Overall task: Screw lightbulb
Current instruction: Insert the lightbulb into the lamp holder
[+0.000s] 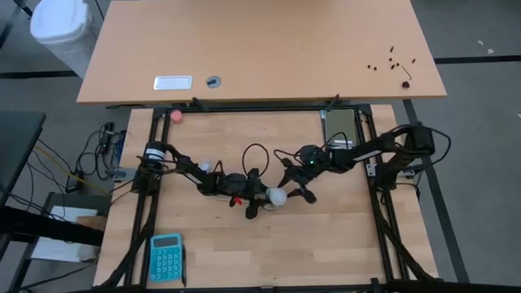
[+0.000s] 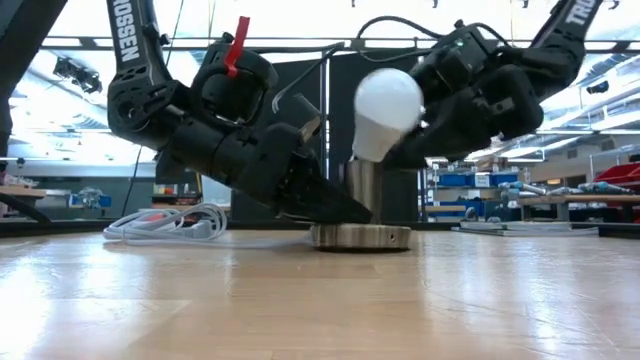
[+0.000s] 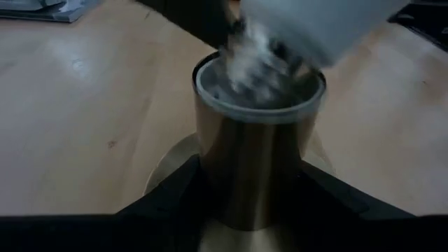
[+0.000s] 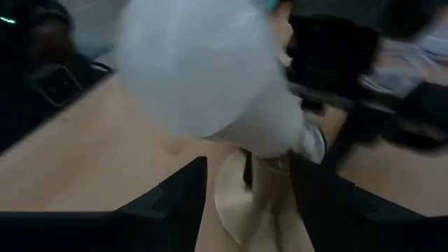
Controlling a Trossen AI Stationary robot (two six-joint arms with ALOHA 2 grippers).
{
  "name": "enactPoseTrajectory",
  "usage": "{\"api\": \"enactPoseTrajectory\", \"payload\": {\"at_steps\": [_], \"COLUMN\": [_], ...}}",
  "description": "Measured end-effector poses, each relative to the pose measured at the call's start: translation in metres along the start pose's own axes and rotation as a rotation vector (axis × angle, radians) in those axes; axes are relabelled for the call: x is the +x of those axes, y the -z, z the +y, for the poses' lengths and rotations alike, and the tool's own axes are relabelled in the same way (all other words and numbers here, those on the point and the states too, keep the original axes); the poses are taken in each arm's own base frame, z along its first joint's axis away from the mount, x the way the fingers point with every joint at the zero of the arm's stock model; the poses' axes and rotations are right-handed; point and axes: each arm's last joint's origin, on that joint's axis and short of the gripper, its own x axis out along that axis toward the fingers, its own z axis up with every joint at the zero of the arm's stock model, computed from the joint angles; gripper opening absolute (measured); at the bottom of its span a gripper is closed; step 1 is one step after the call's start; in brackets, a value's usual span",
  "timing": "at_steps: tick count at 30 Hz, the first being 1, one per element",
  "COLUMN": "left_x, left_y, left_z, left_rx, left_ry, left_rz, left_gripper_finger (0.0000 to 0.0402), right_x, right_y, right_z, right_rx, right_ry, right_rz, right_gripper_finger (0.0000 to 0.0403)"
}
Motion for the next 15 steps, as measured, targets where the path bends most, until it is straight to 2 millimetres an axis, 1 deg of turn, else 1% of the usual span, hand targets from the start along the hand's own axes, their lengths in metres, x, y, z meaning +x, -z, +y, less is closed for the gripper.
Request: {"api": "enactPoseTrajectory", "payload": {"at_steps": [3, 5, 6, 8, 10, 12, 13, 14, 15], "left_x": [0.0, 0.0, 0.0, 0.0, 0.0, -0.001, -0.001, -0.001, -0.001], "left_y": [0.0, 0.0, 0.0, 0.0, -0.001, -0.001, -0.001, 0.0, 0.0], "left_z": [0.0, 0.0, 0.0, 0.0, 0.0, 0.002, 0.003, 0.004, 0.006], "left_rx": [0.004, 0.004, 0.004, 0.0, -0.034, -0.079, -0.093, -0.103, -0.108], "left_ry": [-0.002, 0.003, 0.005, 0.006, -0.015, -0.091, -0.126, -0.166, -0.208], "left_rz": [-0.001, -0.002, -0.004, -0.007, -0.022, -0.031, -0.032, -0.031, -0.028], "left_gripper_finger": [0.0194, 0.0194, 0.0194, 0.0194, 0.0194, 0.0194, 0.0194, 0.0194, 0.0194], "right_x": [-0.012, -0.017, -0.018, -0.018, -0.02, -0.027, -0.031, -0.034, -0.036], "right_y": [0.007, 0.003, 0.002, -0.002, -0.005, 0.008, 0.014, 0.014, 0.01], "right_z": [0.004, 0.005, 0.004, 0.003, -0.003, -0.007, -0.007, -0.005, -0.001], "right_rx": [0.018, 0.007, 0.02, 0.085, 0.194, 0.307, 0.35, 0.373, 0.385], "right_ry": [0.116, 0.195, 0.206, 0.235, 0.419, 0.644, 0.707, 0.734, 0.74], "right_rz": [0.03, -0.008, -0.025, -0.041, -0.019, 0.106, 0.16, 0.172, 0.147], "right_gripper_finger": [0.0216, 0.0216, 0.0216, 0.0216, 0.0215, 0.0213, 0.0211, 0.0209, 0.0207]}}
